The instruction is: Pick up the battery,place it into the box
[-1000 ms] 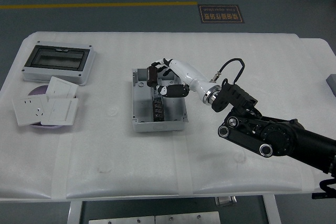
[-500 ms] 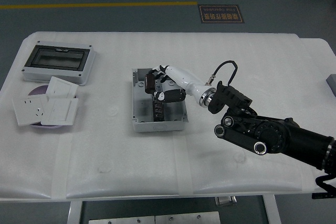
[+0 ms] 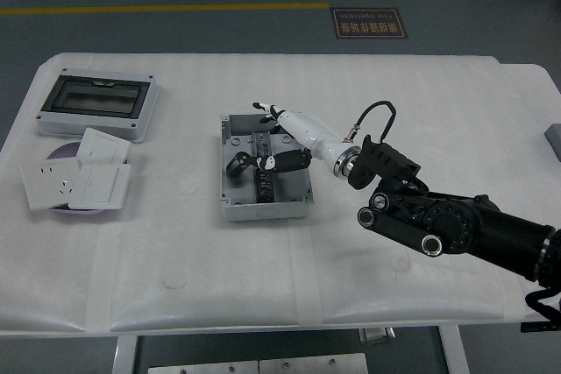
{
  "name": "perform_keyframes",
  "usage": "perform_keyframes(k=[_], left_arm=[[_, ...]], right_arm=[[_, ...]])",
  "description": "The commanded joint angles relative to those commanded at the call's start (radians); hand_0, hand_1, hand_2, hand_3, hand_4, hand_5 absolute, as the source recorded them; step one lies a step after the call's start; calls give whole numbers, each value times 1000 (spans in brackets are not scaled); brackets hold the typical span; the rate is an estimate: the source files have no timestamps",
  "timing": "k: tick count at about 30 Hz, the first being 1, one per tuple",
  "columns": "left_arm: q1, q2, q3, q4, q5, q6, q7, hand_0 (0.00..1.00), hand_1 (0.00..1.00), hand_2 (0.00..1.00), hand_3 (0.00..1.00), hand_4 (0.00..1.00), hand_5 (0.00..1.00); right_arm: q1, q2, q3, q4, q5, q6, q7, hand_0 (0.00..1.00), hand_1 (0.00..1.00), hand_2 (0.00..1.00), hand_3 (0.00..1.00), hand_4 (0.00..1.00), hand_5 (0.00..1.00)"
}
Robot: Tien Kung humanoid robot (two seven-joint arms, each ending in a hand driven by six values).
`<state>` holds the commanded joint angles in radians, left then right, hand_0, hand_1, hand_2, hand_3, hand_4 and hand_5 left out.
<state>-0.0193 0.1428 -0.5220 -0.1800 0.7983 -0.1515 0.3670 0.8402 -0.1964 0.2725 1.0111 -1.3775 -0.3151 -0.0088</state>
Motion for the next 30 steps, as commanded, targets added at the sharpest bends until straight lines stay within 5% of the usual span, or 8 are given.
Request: perform_keyframes(k=[13, 25, 30], left_arm=[[4, -2, 2, 0, -4, -1, 1, 694, 673, 409, 550, 519, 302], [9, -1, 3, 0, -14, -1, 4, 692, 671, 400, 547, 529, 286], [11, 4, 14, 0, -32, 0, 2, 692, 669, 410, 550, 516, 261]], right_arm=[[-29, -52, 65, 55, -56, 6, -18, 972, 759, 862, 998, 954, 522], [-169, -276, 369, 315, -268, 45, -55, 970, 749, 841, 998, 953, 541], [-207, -378, 446, 342, -238, 43, -39, 959, 740, 831, 998, 948, 545]])
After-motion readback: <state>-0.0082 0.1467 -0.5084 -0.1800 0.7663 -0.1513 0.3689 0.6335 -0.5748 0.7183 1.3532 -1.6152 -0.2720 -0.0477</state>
